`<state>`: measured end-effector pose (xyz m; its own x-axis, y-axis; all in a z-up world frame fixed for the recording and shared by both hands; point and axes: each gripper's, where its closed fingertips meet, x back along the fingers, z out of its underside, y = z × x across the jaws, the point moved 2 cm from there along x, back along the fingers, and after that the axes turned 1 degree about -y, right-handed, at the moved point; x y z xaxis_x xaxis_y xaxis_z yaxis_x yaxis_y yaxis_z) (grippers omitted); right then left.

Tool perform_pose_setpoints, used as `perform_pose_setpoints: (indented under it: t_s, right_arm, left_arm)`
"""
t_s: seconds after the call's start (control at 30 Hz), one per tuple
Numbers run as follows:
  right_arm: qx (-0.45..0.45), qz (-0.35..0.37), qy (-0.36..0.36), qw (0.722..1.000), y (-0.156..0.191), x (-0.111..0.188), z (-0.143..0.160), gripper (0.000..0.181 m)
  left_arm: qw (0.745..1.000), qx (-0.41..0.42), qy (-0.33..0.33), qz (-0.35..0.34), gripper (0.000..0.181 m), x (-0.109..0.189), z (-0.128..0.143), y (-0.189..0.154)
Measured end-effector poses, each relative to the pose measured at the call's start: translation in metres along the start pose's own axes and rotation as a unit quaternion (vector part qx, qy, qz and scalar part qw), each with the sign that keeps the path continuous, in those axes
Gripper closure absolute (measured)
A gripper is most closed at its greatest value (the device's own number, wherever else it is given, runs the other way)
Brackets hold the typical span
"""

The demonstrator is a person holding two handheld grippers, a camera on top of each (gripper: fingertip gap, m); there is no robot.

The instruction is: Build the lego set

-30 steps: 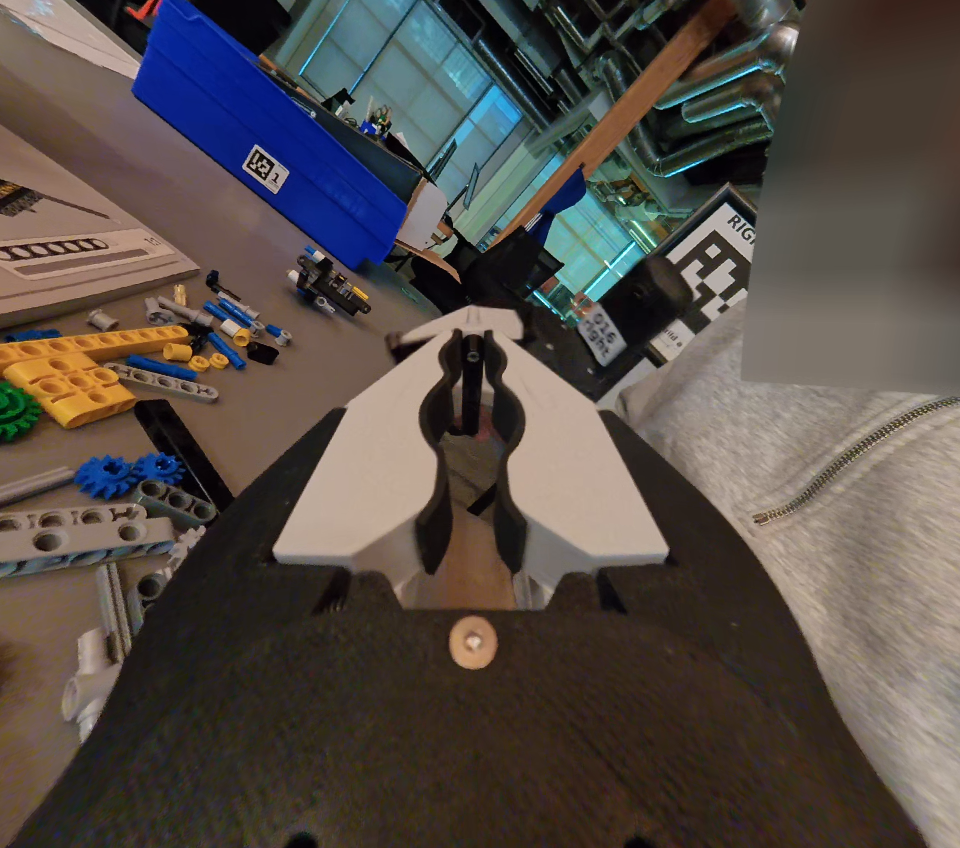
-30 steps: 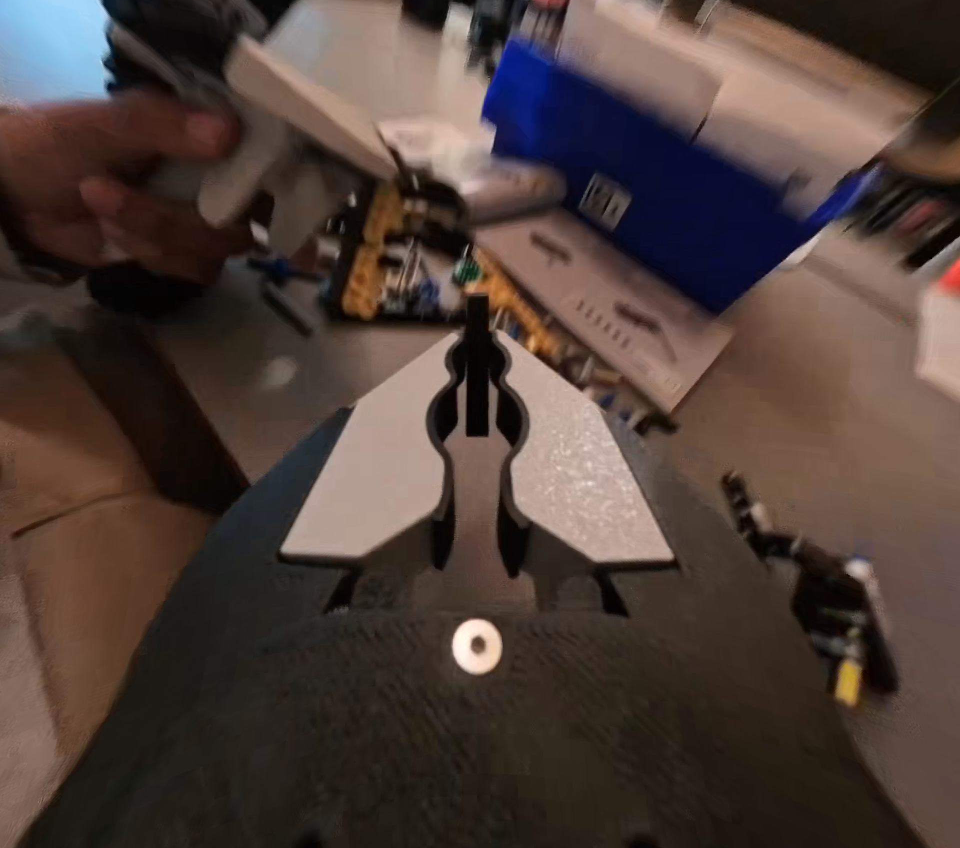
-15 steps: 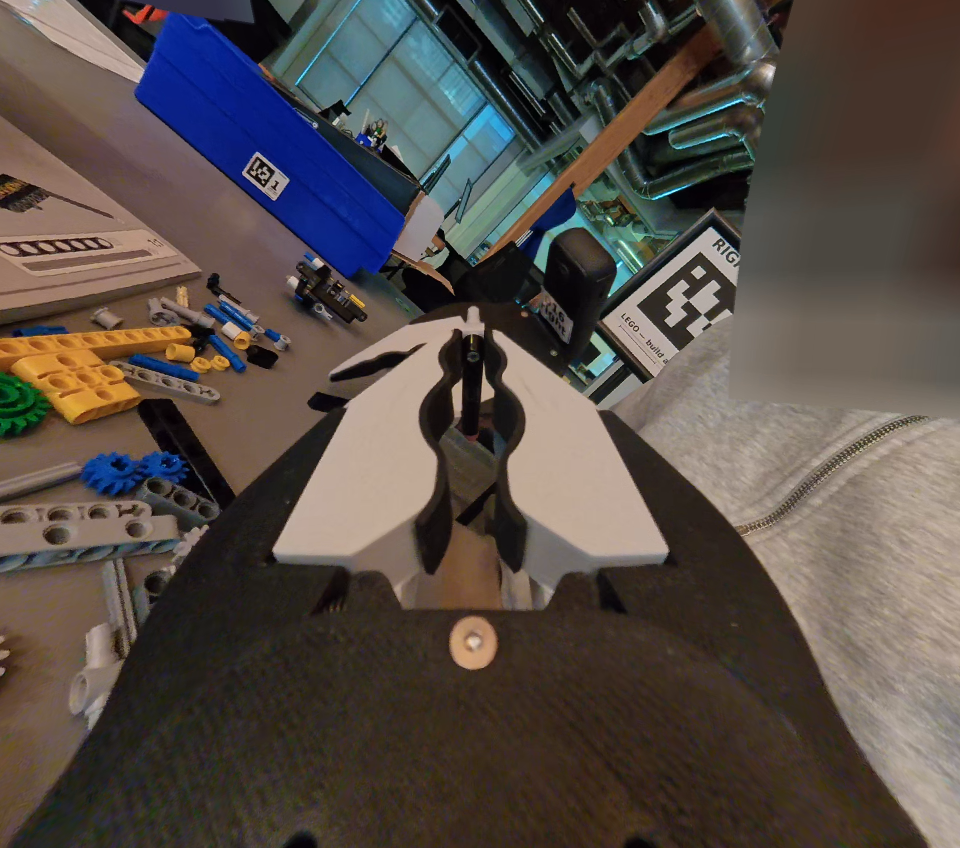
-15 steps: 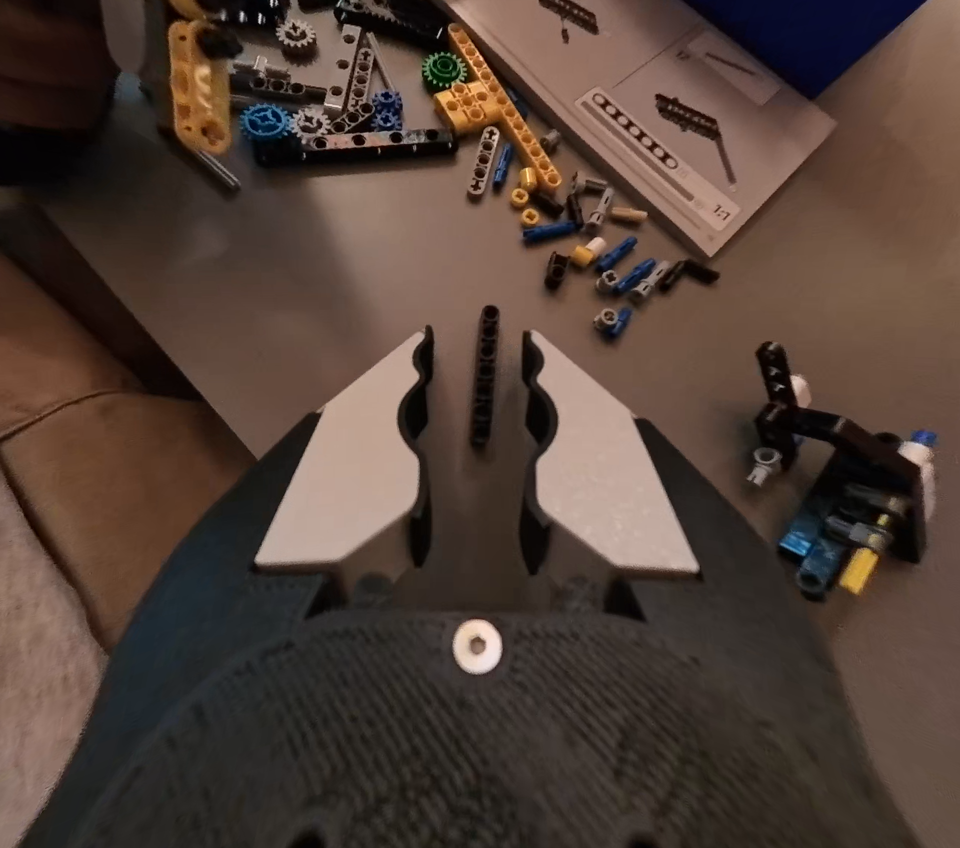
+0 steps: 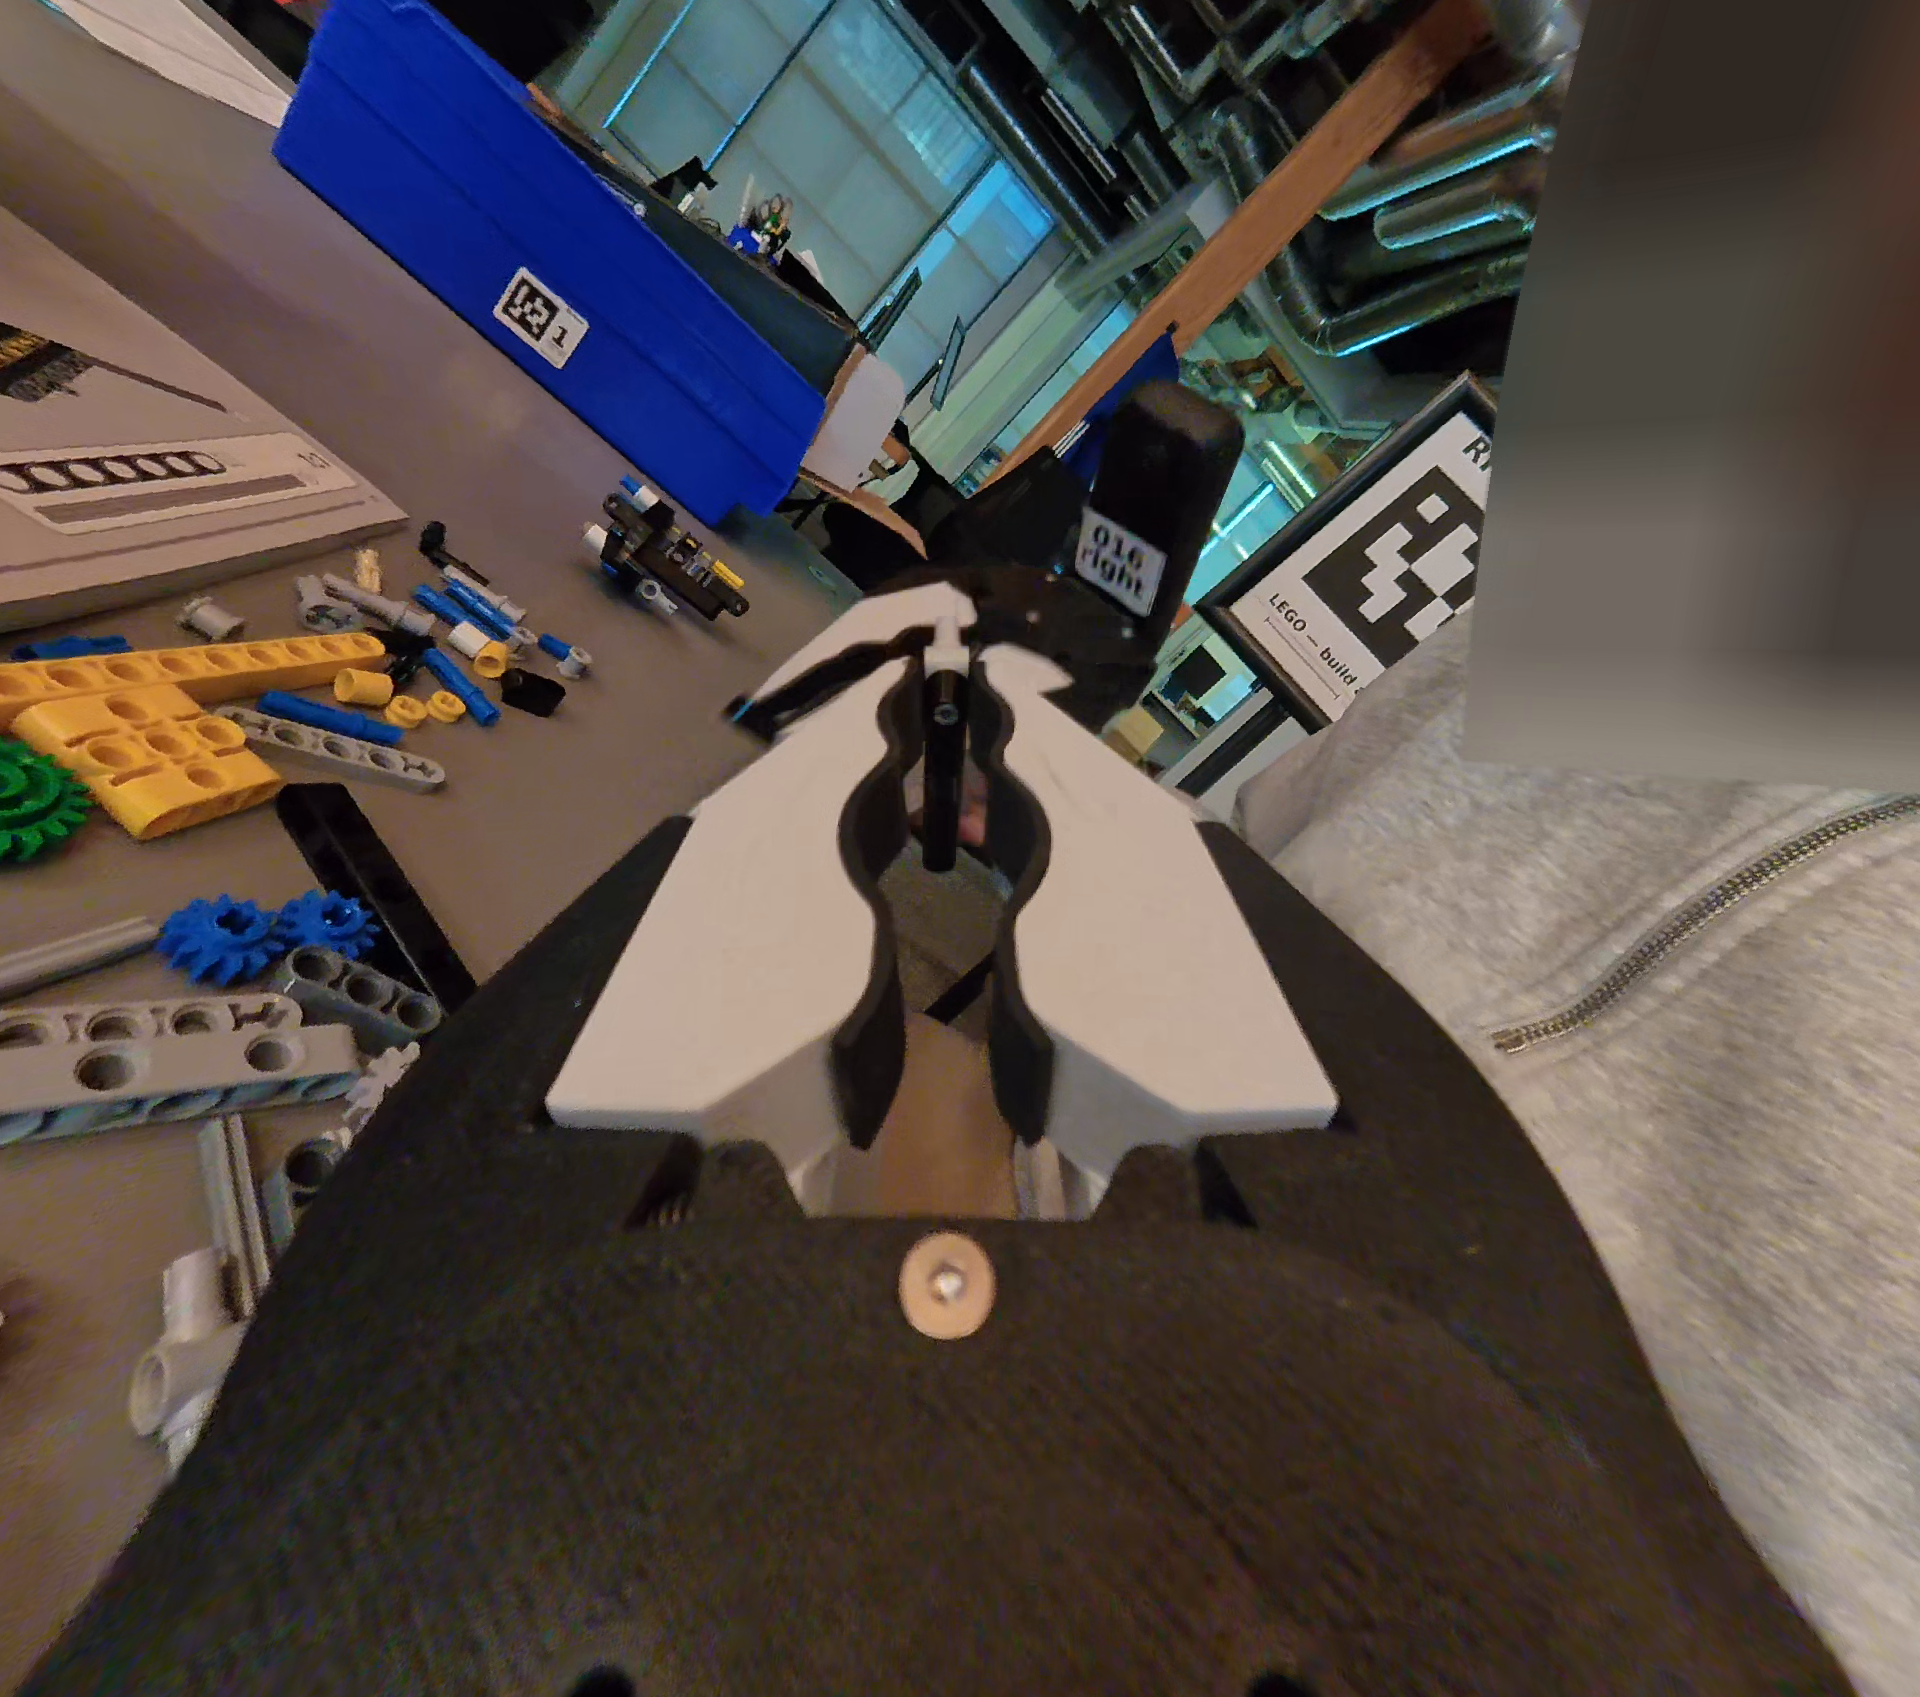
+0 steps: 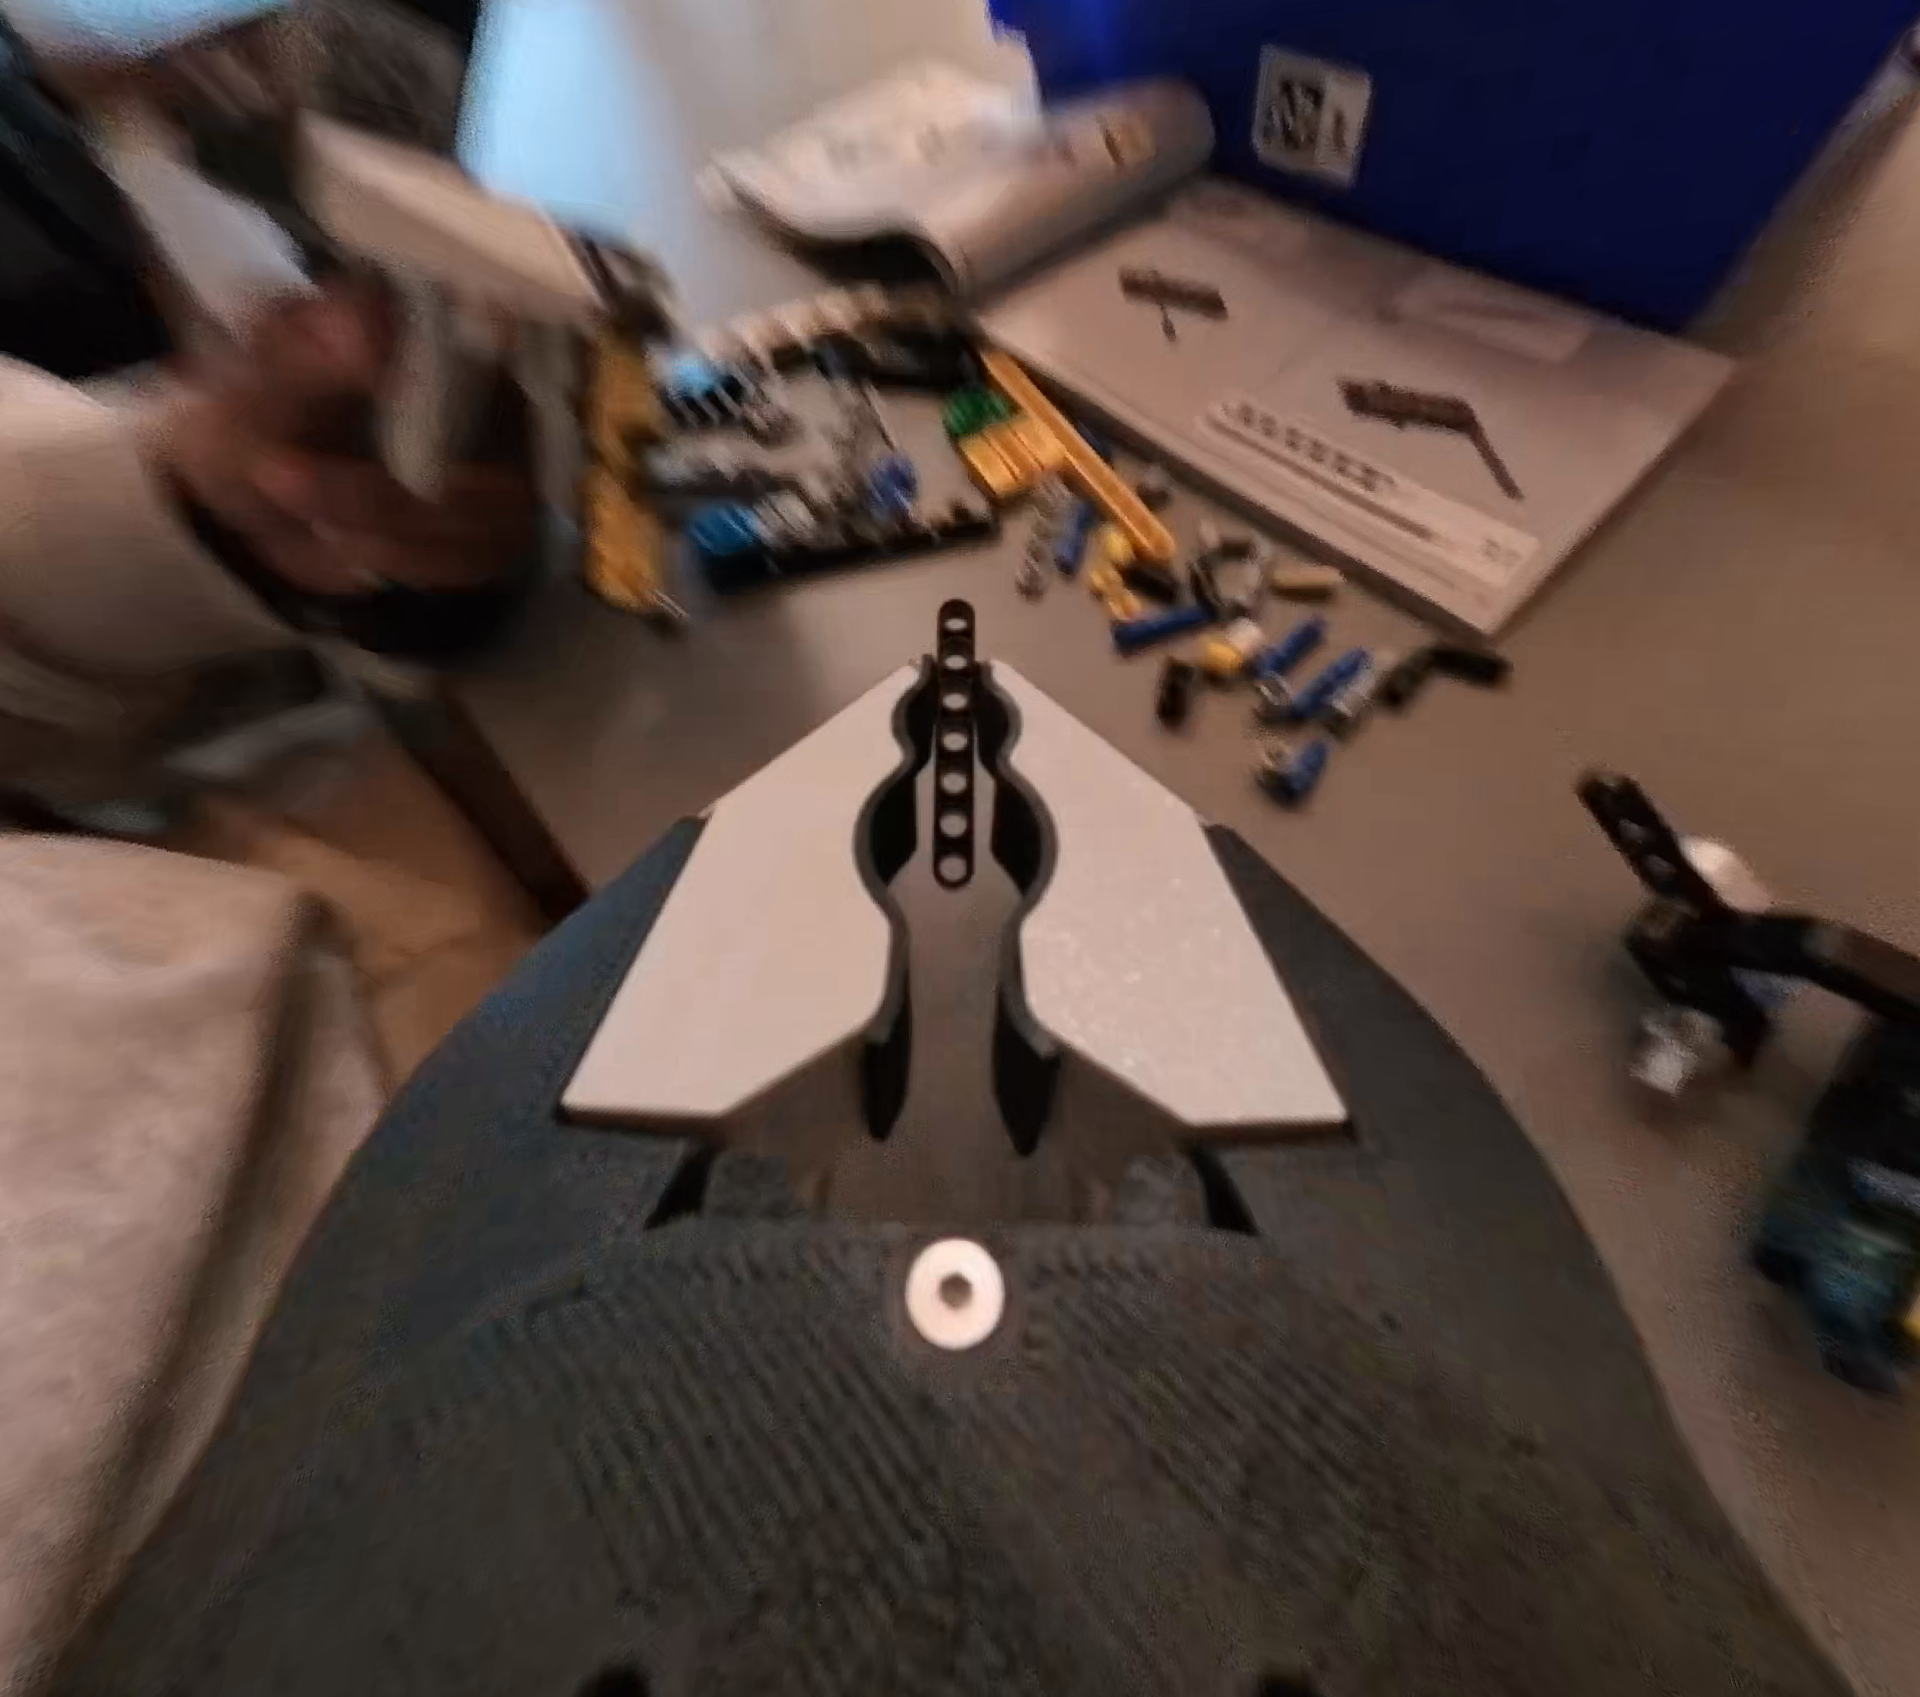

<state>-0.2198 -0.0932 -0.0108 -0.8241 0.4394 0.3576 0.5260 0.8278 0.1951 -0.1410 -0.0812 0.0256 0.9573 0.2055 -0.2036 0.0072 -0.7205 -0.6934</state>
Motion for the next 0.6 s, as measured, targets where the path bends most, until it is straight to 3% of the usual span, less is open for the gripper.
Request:
perform_pose_setpoints:
  t_s: [0.03, 0.13, 0.3, 0.6]
  right_arm:
    - [-0.045, -0.047, -0.047, 0.997, 0.010, 0.004, -0.013, 0.177]
    - [-0.163, -0.134, -0.137, 0.968, 0.021, 0.011, -0.034, 0.178]
    - [-0.196, -0.181, -0.170, 0.949, 0.031, 0.003, -0.042, 0.178]
    - [-0.243, -0.234, -0.128, 0.933, 0.032, -0.004, -0.028, 0.178]
  left_arm:
    - [1.000, -0.004, 0.005, -0.002, 0.178, -0.001, 0.001, 0.000]
    - [1.000, -0.005, 0.011, -0.004, 0.178, -0.002, 0.003, 0.000]
    - [1.000, 0.000, 0.012, 0.003, 0.178, -0.002, 0.003, -0.001]
    - [0.999, -0.003, 0.041, 0.006, 0.178, -0.006, 0.011, -0.003]
